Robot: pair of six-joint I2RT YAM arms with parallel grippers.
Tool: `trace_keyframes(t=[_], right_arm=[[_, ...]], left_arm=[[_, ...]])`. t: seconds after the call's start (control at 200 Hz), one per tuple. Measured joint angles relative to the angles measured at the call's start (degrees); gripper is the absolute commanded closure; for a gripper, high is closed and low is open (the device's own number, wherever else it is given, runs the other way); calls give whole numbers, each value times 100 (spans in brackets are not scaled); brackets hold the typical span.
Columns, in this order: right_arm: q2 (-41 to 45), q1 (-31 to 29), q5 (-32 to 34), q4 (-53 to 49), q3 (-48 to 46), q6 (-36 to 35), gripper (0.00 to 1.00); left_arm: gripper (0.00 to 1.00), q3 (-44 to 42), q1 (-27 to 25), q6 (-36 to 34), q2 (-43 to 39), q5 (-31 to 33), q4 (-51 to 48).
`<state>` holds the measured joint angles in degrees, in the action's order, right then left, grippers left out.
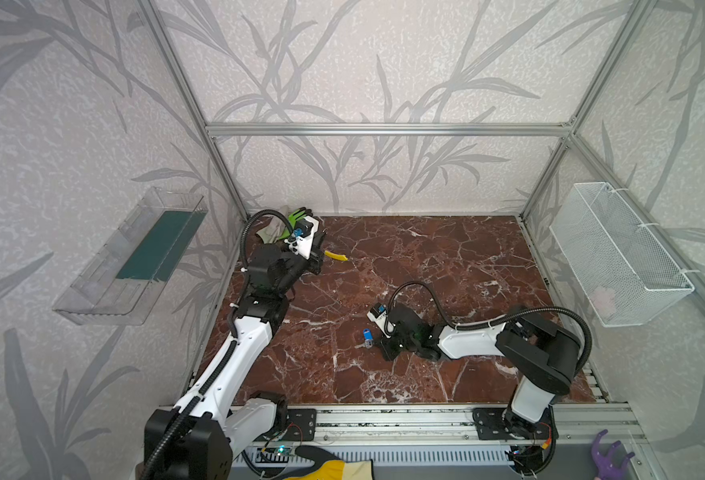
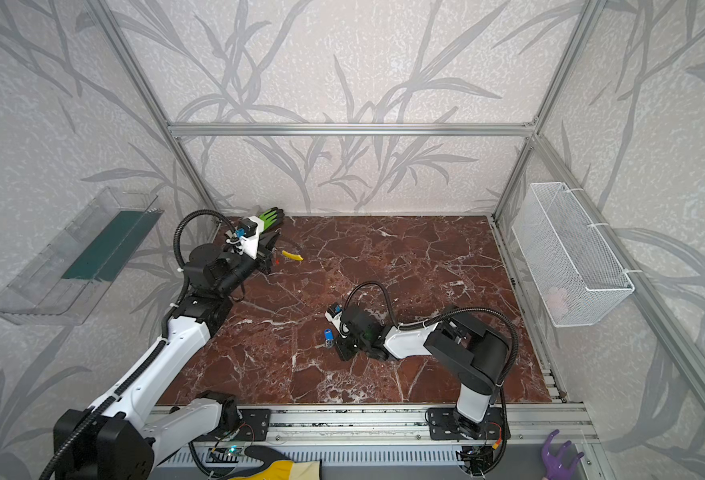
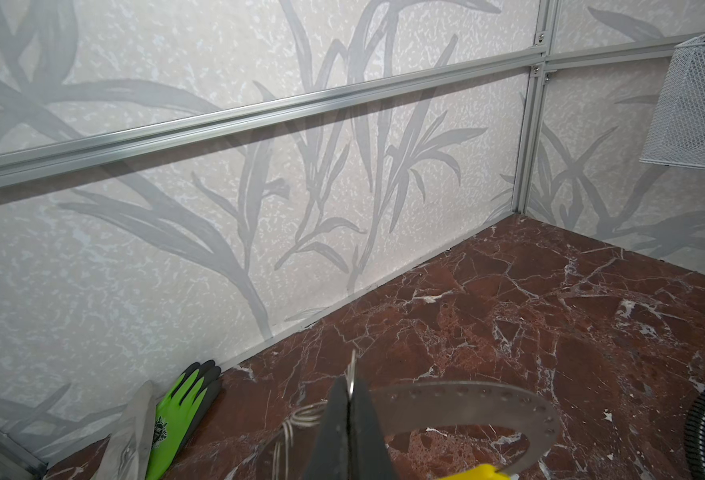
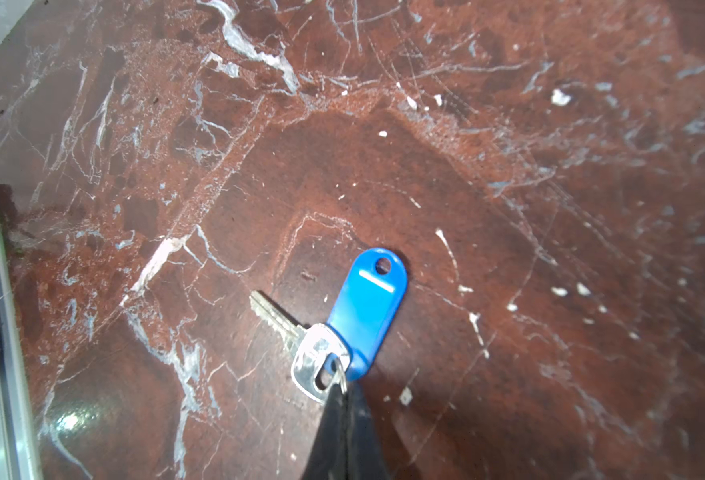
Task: Put the keys on the keyring
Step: 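Lift the blue-tagged key and carry it to the left gripper's plate ring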
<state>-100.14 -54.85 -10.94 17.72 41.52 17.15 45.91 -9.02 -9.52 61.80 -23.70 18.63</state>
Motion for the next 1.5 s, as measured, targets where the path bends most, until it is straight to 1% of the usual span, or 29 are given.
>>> trace_keyframes(t=[0.1, 0.275, 0.54, 0.81, 1.03, 1.12, 1.234, 1.379, 1.499], right_arm=[[243, 0, 48, -74, -107, -72, 100], [977, 2, 133, -361, -127, -393, 100], [2022, 105, 348, -1038, -127, -1001, 100], [3126, 540, 660, -2151, -42, -1576, 100], [4070, 1185, 785, -3051, 323, -2181, 100], [4363, 1534, 619, -3272, 459, -2400, 100], [4428, 1856, 330, -3541, 796, -2625, 100], [4428, 1891, -7, -3773, 1147, -2883, 100], [4476, 1891, -190, -3818, 1174, -2964, 100]], left_arm=[[100, 0, -4, -2, -4, -46, -2], [100, 0, -83, -46, -22, -234, 2], [100, 0, -361, -140, -33, -623, 61], [100, -2, -813, -308, -33, -857, 225], [100, -234, -1117, -503, -63, -1235, 573], [100, -269, -1290, -570, -63, -1303, 555], [100, -264, -1631, -804, -66, -1327, 461], [100, -201, -2028, -1209, -63, -1257, 107], [100, -188, -2218, -1486, -55, -1237, -55]])
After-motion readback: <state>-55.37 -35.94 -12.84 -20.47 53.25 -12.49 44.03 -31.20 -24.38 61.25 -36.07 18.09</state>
